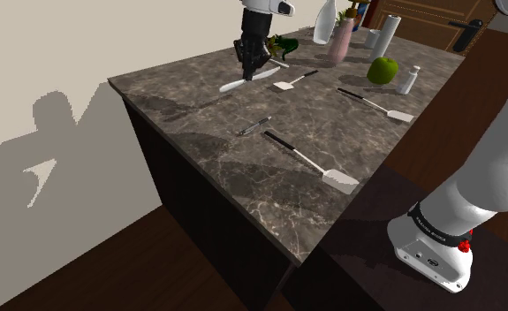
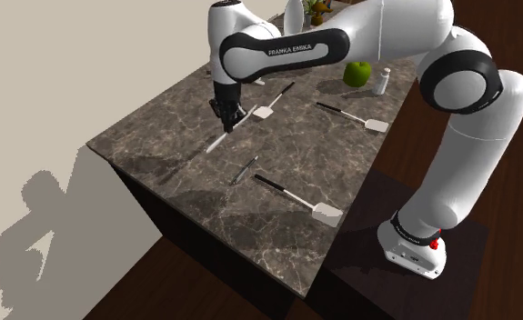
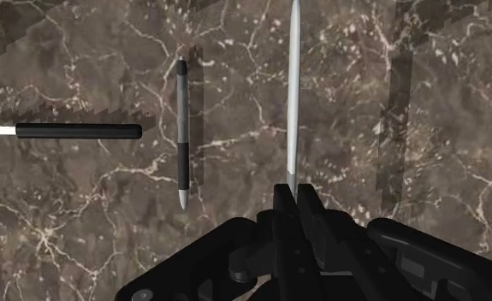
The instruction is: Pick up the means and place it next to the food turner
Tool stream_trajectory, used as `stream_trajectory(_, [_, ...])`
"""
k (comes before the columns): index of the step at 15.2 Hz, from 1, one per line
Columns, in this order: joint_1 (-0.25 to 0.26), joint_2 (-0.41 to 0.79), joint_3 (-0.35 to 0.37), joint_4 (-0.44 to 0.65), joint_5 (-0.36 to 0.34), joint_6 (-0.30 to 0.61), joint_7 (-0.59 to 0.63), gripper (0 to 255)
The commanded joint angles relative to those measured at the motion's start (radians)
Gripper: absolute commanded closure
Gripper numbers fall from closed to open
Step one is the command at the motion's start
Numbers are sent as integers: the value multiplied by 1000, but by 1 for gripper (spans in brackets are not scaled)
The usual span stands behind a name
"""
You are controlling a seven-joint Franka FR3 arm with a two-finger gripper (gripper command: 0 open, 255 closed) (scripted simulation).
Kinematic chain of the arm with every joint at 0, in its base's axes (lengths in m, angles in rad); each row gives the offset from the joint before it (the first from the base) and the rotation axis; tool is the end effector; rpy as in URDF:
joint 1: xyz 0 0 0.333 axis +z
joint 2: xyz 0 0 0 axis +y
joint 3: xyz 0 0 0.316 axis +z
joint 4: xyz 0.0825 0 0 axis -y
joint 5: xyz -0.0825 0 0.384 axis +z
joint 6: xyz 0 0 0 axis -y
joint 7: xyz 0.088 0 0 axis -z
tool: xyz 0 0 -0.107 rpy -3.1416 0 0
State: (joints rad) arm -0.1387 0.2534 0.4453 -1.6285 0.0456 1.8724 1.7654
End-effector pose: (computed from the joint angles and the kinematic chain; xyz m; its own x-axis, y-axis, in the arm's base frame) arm 0.6100 0.1711 0.4861 0.0831 -0.9851 -0.1509 -0.9961 -0.0867 0.0170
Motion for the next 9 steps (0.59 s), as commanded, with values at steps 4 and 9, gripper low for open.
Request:
stream_trajectory(4, [-87, -150, -30, -180, 72, 28, -131, 255])
stream_trajectory(9, [-151, -277, -82, -317, 124, 27, -264, 255])
